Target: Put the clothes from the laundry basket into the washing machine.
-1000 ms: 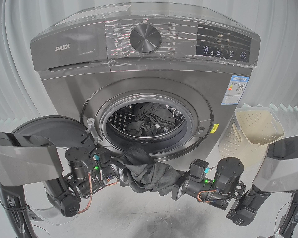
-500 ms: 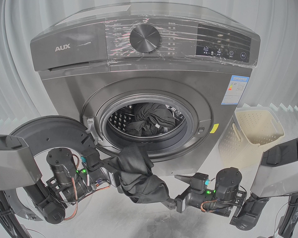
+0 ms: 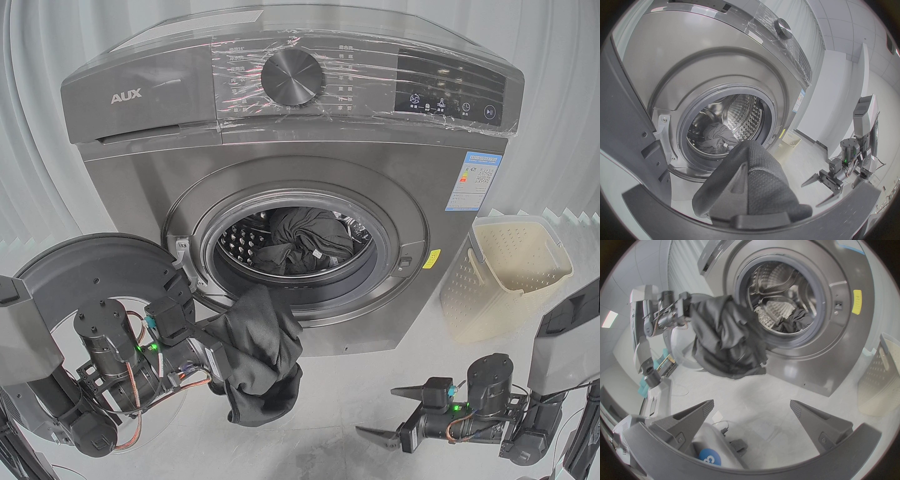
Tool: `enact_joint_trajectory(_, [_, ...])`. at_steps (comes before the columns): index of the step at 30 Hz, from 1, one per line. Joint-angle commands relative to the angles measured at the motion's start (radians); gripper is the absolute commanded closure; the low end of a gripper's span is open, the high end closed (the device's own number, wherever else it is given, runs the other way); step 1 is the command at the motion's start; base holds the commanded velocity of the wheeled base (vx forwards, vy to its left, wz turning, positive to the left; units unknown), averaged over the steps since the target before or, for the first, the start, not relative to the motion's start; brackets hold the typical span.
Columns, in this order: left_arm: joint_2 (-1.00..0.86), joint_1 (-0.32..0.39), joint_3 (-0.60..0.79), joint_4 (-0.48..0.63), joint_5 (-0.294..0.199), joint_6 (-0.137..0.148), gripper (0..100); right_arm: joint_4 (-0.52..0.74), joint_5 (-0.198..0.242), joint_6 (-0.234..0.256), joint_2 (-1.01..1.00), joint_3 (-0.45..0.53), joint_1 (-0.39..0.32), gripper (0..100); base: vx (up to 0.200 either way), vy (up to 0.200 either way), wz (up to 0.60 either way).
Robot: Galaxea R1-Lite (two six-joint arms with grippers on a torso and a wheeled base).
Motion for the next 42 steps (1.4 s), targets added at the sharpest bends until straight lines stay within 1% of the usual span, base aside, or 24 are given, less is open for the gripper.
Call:
enact_joint_trajectory(1, [-0.016, 0.001, 0.032, 0.001, 0.012, -0.003, 100, -0.001, -0.002, 0.003, -0.048, -0.047, -0.078, 0, 0.000, 0.000, 0.00])
enact_joint_trajectory(3, [-0.021, -0.001, 0.067, 0.001, 0.012, 0.003, 100, -0.001, -0.002, 0.001, -0.055, -0.065, -0.109, 0, 0.000, 0.000, 0.00])
enact_joint_trajectory(7, [-0.016, 0.002, 0.073, 0.002, 0.017, 0.011, 100, -0.001, -0.006, 0.003, -0.074, -0.096, -0.129, 0, 0.000, 0.000, 0.00])
enact_joint_trajectory(11, [-0.024, 0.007, 0.084, 0.001, 0.027, 0.043, 100, -0.001, -0.003, 0.009, -0.098, -0.114, -0.166, 0, 0.000, 0.000, 0.00])
enact_joint_trajectory(13, [-0.027, 0.010, 0.078, 0.001, 0.033, 0.043, 100, 0.000, 0.001, 0.009, -0.108, -0.120, -0.179, 0, 0.000, 0.000, 0.00])
enact_joint_trajectory(15, [-0.039, 0.015, 0.078, 0.001, 0.055, 0.042, 100, 0.000, 0.001, 0.009, -0.109, -0.128, -0.190, 0, 0.000, 0.000, 0.00])
enact_joint_trajectory(17, [-0.036, 0.010, 0.077, 0.002, 0.058, 0.040, 100, 0.000, 0.001, 0.009, -0.106, -0.128, -0.187, 0, 0.000, 0.000, 0.00])
enact_joint_trajectory(19, [-0.028, 0.007, 0.077, 0.002, 0.056, 0.046, 100, 0.000, 0.001, 0.009, -0.103, -0.130, -0.181, 0, 0.000, 0.000, 0.00])
enact_joint_trajectory(20, [-0.028, 0.005, 0.075, 0.002, 0.056, 0.040, 100, 0.000, 0.001, 0.009, -0.101, -0.128, -0.178, 0, 0.000, 0.000, 0.00])
enact_joint_trajectory(21, [-0.025, 0.004, 0.070, 0.002, 0.056, 0.043, 100, 0.000, 0.001, 0.009, -0.101, -0.128, -0.176, 0, 0.200, 0.000, 0.00])
enact_joint_trajectory(23, [-0.010, -0.001, 0.066, 0.002, 0.064, 0.046, 100, 0.000, 0.001, 0.009, -0.101, -0.125, -0.176, 0, 0.200, 0.000, 0.00])
enact_joint_trajectory(26, [0.001, -0.010, 0.063, 0.001, 0.087, 0.045, 100, 0.000, 0.001, 0.009, -0.103, -0.122, -0.175, 0, 0.000, 0.000, 0.00])
enact_joint_trajectory(28, [0.001, -0.012, 0.063, 0.001, 0.092, 0.045, 100, 0.000, 0.001, 0.009, -0.103, -0.122, -0.173, 0, 0.000, 0.000, 0.00])
enact_joint_trajectory(30, [-0.002, -0.042, 0.069, 0.001, 0.099, 0.045, 100, 0.000, 0.001, 0.008, -0.103, -0.123, -0.158, 0, 0.000, 0.000, 0.00])
enact_joint_trajectory(33, [-0.001, -0.047, 0.070, 0.001, 0.099, 0.045, 100, 0.000, 0.001, 0.008, -0.103, -0.125, -0.141, 0, 0.000, 0.000, 0.00])
enact_joint_trajectory(34, [0.002, -0.050, 0.075, 0.001, 0.099, 0.045, 100, 0.000, 0.000, 0.008, -0.101, -0.123, -0.115, 0, 0.000, 0.000, 0.00])
enact_joint_trajectory(35, [0.004, -0.053, 0.077, 0.001, 0.099, 0.045, 100, 0.000, 0.000, 0.008, -0.100, -0.122, -0.109, 0, 0.000, 0.000, 0.00])
enact_joint_trajectory(39, [0.024, -0.073, 0.075, 0.001, 0.106, 0.045, 100, 0.000, 0.001, 0.008, -0.095, -0.117, -0.101, 0, 0.150, 0.000, 0.00])
enact_joint_trajectory(42, [0.030, -0.104, 0.069, 0.001, 0.129, 0.040, 100, 0.000, 0.001, 0.006, -0.091, -0.110, -0.098, 0, 0.000, 0.000, 0.00])
